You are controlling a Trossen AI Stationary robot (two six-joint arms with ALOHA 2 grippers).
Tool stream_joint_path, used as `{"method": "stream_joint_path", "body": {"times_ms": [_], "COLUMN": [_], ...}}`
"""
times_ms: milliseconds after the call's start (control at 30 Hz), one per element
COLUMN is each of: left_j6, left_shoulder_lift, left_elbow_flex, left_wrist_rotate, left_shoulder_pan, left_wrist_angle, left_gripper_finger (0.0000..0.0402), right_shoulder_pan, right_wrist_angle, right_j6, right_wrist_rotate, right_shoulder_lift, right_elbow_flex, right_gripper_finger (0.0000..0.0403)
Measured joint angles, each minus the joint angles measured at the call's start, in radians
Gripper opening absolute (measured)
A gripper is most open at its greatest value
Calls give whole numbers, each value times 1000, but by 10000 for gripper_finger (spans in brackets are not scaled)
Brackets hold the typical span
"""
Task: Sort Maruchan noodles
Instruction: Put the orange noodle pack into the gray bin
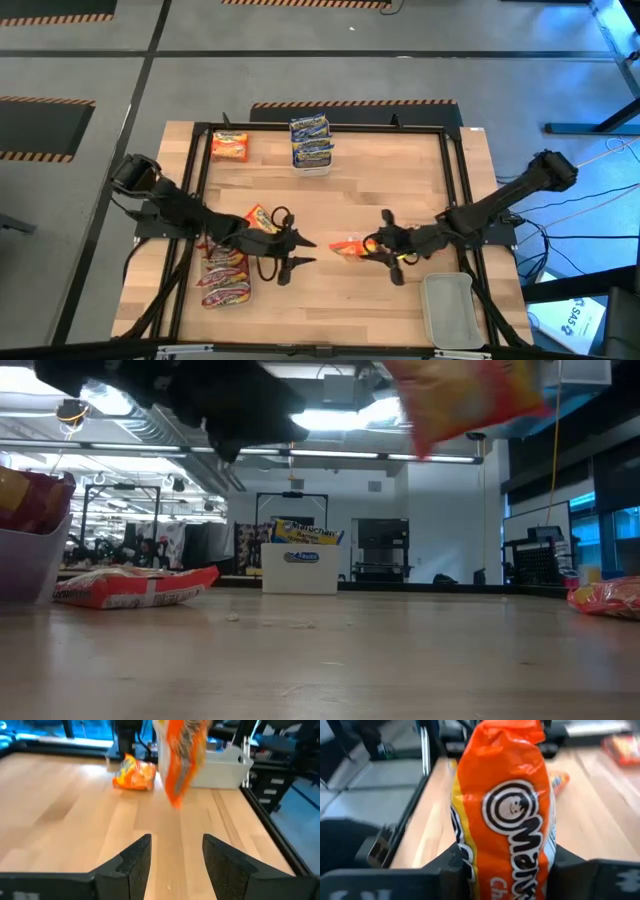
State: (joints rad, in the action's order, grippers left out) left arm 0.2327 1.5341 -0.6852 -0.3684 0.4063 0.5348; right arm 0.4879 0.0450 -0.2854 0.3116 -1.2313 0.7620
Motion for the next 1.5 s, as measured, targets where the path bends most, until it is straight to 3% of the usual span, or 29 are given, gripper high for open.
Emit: {"method": "stream_joint_path", "body": {"times_ms": [167,367,433,633,800,967,1367,1500], "left_j6": [30,24,22,2,-6,-7,-6,-3], "left_shoulder_lift": [12,13,13,13,13,13,13,13], "left_elbow_flex": [0,1,1,1,1,1,1,1], "left_wrist_rotate": [-12,-18,-18,-18,-17,-17,-15,-15], "left_shoulder_pan": [42,58,58,58,58,49,46,46], "left_wrist_angle": [-42,-41,-30,-27,-26,-24,-1,-1], "left_gripper_finger": [170,170,170,170,170,170,170,170], "right_shoulder_pan": [56,134,172,346,481,563,573,573], "right_wrist_angle": [-537,-960,-1017,-1073,-1193,-1311,-1396,-1401], "right_j6": [-193,-554,-720,-1032,-1184,-1195,-843,-795], "right_wrist_rotate": [-20,-197,-255,-277,-285,-306,-309,-335], "right_shoulder_lift": [31,18,19,12,-34,-82,-217,-248], "right_elbow_flex": [206,405,444,456,455,455,455,454], "right_gripper_finger": [117,115,120,116,115,124,119,113]}}
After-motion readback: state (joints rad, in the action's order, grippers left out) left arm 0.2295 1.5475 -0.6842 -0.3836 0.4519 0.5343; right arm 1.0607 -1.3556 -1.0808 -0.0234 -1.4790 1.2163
